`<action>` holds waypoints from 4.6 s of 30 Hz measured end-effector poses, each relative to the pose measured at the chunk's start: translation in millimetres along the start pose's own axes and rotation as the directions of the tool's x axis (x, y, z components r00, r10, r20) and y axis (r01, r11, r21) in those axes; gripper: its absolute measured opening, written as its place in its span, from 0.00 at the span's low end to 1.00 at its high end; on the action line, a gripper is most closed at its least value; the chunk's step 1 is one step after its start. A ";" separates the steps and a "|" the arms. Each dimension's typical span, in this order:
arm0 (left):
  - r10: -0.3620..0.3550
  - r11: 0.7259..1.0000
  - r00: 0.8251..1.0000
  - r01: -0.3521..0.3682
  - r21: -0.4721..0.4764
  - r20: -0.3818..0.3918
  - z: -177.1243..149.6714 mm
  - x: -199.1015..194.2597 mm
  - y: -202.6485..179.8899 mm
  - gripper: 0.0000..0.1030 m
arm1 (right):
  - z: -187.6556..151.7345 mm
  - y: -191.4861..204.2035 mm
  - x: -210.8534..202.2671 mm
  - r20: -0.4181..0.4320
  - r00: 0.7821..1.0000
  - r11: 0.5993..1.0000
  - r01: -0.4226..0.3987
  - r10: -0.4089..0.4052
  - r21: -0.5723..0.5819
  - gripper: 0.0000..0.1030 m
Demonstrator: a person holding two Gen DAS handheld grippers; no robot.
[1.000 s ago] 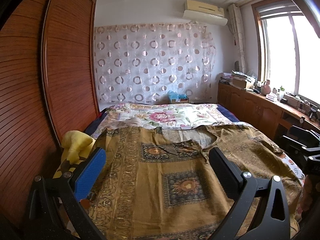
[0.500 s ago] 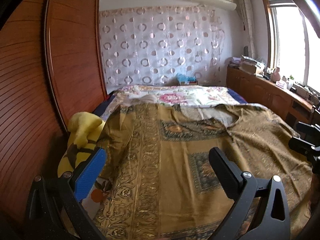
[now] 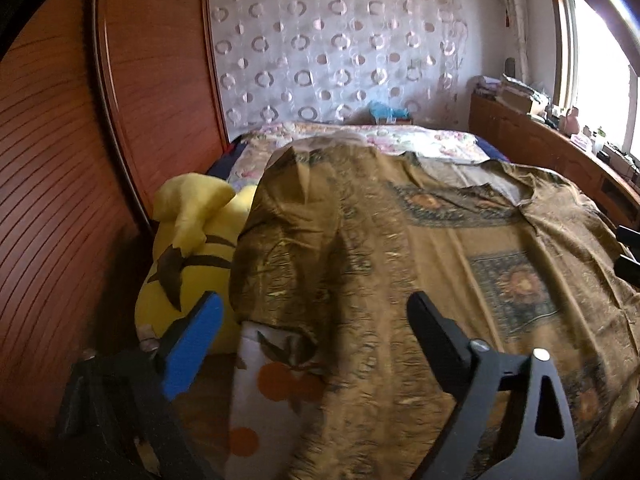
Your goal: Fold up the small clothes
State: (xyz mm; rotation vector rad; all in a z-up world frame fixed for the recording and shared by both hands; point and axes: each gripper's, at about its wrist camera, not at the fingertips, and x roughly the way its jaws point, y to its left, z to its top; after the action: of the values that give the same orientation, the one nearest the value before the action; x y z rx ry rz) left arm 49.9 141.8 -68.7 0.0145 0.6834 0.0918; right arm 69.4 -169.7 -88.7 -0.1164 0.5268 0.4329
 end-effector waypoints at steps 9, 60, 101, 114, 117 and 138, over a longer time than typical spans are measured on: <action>-0.030 0.999 0.989 0.027 -0.027 -0.143 2.5 49.6 29.8 0.64 | -3.8 -0.8 -0.7 0.000 1.000 1.000 0.001 -0.001 0.008 1.00; -0.132 0.991 0.991 0.132 0.020 -0.033 31.8 9.0 -2.1 0.64 | 0.0 -4.4 0.7 -0.033 0.999 1.000 -0.017 0.018 0.012 1.00; -0.290 0.934 0.953 0.301 0.191 -0.085 65.7 24.5 -95.2 0.44 | -3.5 -16.3 7.4 -0.029 0.999 1.000 -0.023 0.024 0.020 1.00; -0.207 0.977 0.978 0.206 0.047 0.021 25.9 -15.8 -36.5 0.65 | 7.2 -5.2 14.0 -0.012 0.998 0.997 -0.067 0.067 -0.030 0.95; -0.176 0.984 0.984 0.176 0.022 0.040 18.9 -21.2 -24.6 0.65 | 17.9 4.3 23.1 -0.010 0.994 0.991 -0.113 0.112 -0.071 0.91; -0.104 0.992 0.987 0.112 -0.063 0.124 -6.3 -47.7 18.6 0.65 | 74.1 117.0 175.8 -0.197 0.910 0.865 -0.410 0.366 -0.287 0.65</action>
State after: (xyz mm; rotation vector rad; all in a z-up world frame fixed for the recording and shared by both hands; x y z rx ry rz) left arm 7.6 156.0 -42.7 -0.0832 0.5584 0.0100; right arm 190.0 17.1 -114.4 -0.3620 0.6126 0.9149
